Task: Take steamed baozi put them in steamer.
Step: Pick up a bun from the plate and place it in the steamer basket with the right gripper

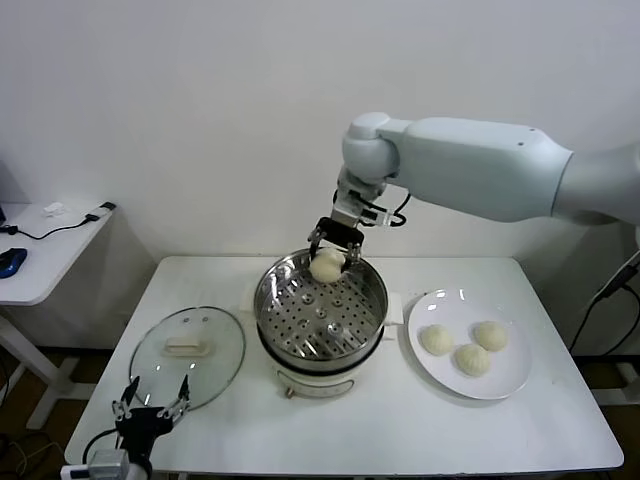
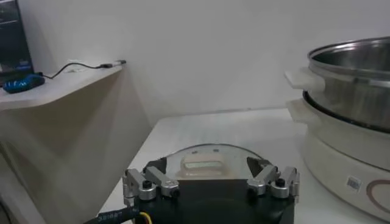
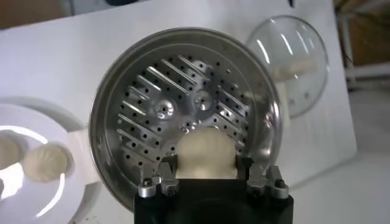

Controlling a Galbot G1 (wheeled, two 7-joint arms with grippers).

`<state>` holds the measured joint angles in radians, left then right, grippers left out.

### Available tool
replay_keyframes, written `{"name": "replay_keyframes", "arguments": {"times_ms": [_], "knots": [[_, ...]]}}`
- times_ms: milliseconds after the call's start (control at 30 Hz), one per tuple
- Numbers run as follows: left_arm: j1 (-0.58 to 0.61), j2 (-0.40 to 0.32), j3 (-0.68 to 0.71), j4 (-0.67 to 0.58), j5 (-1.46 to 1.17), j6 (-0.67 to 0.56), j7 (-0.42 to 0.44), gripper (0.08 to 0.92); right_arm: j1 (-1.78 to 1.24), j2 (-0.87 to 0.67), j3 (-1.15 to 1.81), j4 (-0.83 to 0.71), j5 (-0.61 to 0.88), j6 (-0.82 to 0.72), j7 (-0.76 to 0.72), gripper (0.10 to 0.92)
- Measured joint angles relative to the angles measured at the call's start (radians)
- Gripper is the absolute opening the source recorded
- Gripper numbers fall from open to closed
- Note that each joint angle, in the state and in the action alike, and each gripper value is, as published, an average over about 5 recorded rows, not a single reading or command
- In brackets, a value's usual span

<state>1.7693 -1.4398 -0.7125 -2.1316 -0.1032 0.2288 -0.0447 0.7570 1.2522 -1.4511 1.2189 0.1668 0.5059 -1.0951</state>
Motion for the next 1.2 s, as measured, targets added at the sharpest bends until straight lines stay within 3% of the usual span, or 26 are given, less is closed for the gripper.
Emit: {"name": "replay_keyframes", "arguments": {"times_ms": [833, 1100, 1200], "knots": [[-0.002, -0.007, 0.008, 0.035, 0.017, -0.027, -0.008, 0.823, -0.259, 0.096, 0.114, -0.248, -0.358, 0.136, 0.136, 0.639], [-0.001, -0.006, 0.008, 0.036, 0.016, -0.030, -0.009, 0.823, -0.278, 0.112, 0.122, -0.273, -0.377, 0.150, 0.142, 0.799], [0.000, -0.005, 0.007, 0.033, 0.016, -0.030, -0.009, 0.823, -0.269, 0.107, 0.119, -0.268, -0.359, 0.154, 0.131, 0.819]]}}
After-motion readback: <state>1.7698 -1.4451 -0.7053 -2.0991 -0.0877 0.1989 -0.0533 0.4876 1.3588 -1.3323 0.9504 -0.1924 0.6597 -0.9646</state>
